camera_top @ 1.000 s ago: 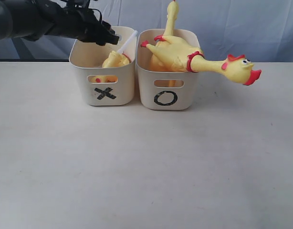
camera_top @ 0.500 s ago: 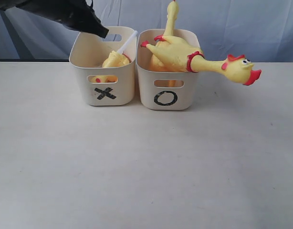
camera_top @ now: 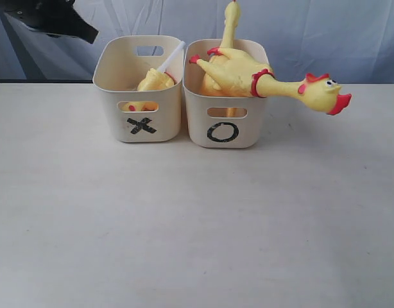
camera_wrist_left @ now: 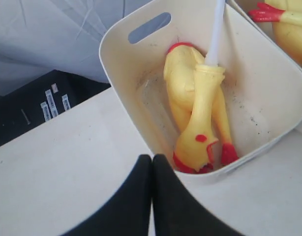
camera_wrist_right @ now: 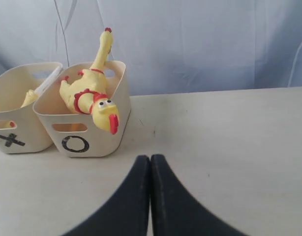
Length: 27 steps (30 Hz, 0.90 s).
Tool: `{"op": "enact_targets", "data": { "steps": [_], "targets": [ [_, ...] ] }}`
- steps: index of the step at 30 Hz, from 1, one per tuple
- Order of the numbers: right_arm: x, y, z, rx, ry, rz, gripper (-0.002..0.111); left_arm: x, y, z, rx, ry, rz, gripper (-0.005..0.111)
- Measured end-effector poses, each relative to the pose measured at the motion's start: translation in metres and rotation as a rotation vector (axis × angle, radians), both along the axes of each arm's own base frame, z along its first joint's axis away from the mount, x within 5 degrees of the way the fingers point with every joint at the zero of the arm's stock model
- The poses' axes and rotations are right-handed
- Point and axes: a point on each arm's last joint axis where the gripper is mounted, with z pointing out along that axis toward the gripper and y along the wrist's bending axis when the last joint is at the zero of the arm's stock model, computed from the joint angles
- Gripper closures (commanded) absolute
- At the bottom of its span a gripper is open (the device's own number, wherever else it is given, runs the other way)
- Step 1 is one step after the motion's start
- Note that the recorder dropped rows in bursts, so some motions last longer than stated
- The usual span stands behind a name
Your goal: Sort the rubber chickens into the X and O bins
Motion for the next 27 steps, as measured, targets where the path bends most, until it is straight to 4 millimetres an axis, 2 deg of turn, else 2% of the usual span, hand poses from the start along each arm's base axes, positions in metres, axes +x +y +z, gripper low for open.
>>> {"op": "enact_targets", "data": {
  "steps": [8, 17, 27],
  "targets": [
    [-0.001, 0.0, -0.002, 0.003, 0.021, -0.006, 0.108, -0.046, 0.013, 0.001, 0.016, 0.011, 0.006, 0.107],
    [-0.001, 0.0, -0.002, 0.003, 0.021, -0.006, 0.108, -0.121, 0.026, 0.016, -0.071, -0.11, 0.028, 0.107],
    [-0.001, 0.0, -0.002, 0.003, 0.021, -0.006, 0.108, -0.198, 0.039, 0.018, -0.224, -0.265, 0.062, 0.107]
  ]
}}
